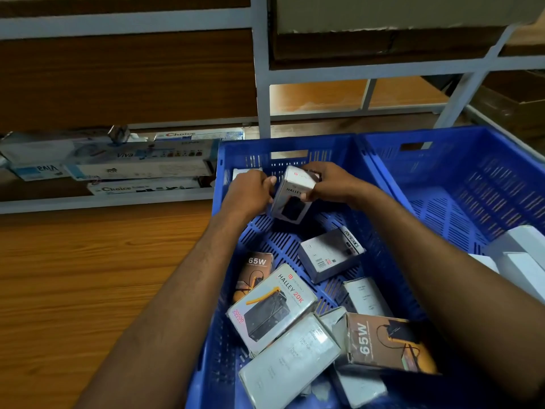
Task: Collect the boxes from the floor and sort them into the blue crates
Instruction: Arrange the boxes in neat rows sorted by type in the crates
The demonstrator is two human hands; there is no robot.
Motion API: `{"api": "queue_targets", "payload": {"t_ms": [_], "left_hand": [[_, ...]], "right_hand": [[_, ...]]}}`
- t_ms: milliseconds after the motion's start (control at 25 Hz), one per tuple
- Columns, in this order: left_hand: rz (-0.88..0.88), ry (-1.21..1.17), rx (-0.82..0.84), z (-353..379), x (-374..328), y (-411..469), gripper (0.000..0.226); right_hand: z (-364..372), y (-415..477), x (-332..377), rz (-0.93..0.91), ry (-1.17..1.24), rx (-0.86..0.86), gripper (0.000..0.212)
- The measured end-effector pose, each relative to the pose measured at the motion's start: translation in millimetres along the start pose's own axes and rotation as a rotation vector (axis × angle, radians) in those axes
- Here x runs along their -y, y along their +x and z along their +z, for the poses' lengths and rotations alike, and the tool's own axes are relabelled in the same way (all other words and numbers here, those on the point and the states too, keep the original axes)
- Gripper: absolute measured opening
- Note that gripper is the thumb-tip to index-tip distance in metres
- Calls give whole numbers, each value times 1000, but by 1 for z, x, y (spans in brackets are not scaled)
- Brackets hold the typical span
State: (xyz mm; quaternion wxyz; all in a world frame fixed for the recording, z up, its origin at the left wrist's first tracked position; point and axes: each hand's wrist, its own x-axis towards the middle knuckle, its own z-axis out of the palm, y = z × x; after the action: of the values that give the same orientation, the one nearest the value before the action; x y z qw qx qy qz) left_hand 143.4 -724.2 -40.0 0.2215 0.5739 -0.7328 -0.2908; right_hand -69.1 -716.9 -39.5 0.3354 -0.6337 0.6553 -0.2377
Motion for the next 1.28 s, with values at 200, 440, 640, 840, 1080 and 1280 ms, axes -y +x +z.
{"api": "queue_targets", "payload": {"t_ms": [200, 440, 640, 840, 1080, 1280], "left_hand": [[268, 266, -323, -24, -4, 0, 16], [178, 33, -429, -45, 27, 9, 30], [228, 177, -368, -37, 26, 9, 29], [270, 362, -366, -34, 26, 12, 31], [360, 653, -239, -30, 19, 15, 40], [308, 612, -102, -33, 15, 13, 33]], "right_hand": [[13, 14, 1, 15, -268, -17, 76], [36, 34, 15, -26, -354, -26, 62], [52, 52, 11, -8, -294, -93, 67], [76, 41, -3, 36, -90, -390, 75], [62, 34, -5, 73, -26, -293, 93], [26, 18, 18, 407, -207, -160, 115]]}}
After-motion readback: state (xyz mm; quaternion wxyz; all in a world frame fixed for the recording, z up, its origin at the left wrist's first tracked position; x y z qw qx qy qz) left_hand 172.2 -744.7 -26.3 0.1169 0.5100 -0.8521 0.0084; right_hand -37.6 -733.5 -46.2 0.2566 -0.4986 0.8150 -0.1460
